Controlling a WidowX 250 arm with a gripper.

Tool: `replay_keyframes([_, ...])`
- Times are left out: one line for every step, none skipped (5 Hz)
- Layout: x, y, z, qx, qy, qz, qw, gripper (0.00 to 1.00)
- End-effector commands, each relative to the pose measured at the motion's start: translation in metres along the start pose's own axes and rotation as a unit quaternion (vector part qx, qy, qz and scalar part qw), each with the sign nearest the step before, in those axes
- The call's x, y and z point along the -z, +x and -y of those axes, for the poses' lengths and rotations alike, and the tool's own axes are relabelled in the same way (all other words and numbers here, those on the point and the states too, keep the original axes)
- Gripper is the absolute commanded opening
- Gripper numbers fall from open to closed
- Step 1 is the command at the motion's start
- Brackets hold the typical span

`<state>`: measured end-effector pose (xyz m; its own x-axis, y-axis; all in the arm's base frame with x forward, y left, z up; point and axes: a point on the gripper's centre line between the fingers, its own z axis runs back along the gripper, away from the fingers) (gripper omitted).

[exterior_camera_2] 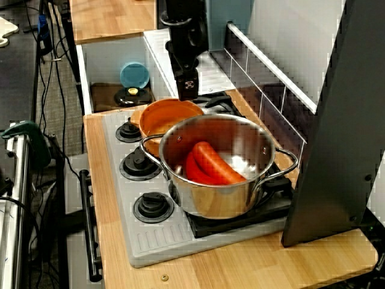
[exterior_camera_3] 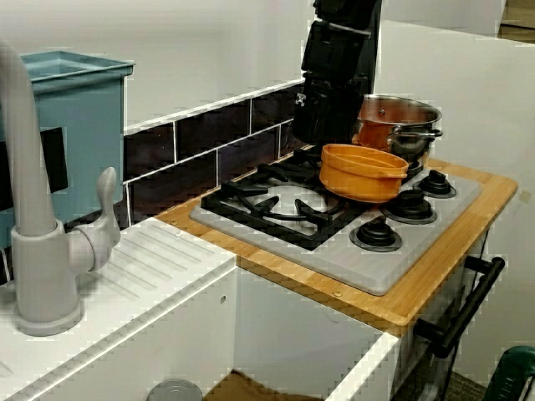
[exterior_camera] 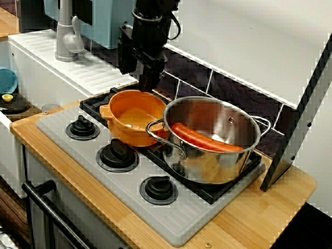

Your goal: Lift pot from stove

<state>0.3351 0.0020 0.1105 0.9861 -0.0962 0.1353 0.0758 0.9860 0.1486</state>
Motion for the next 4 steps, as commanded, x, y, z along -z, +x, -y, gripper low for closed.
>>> replay_keyframes([-0.014,0.001,-0.003,-0.002,0.001,0.021,0.9998,1.0])
replay_keyframes([-0.007,0.003,-0.003,-0.005,0.003,0.018,0.9998,1.0])
replay_keyframes([-0.001,0.004,-0.002,-0.006,0.007,0.015,0.9998,1.0])
replay_keyframes([0.006,0.003,0.0,-0.001,0.013,0.013,0.9998,1.0])
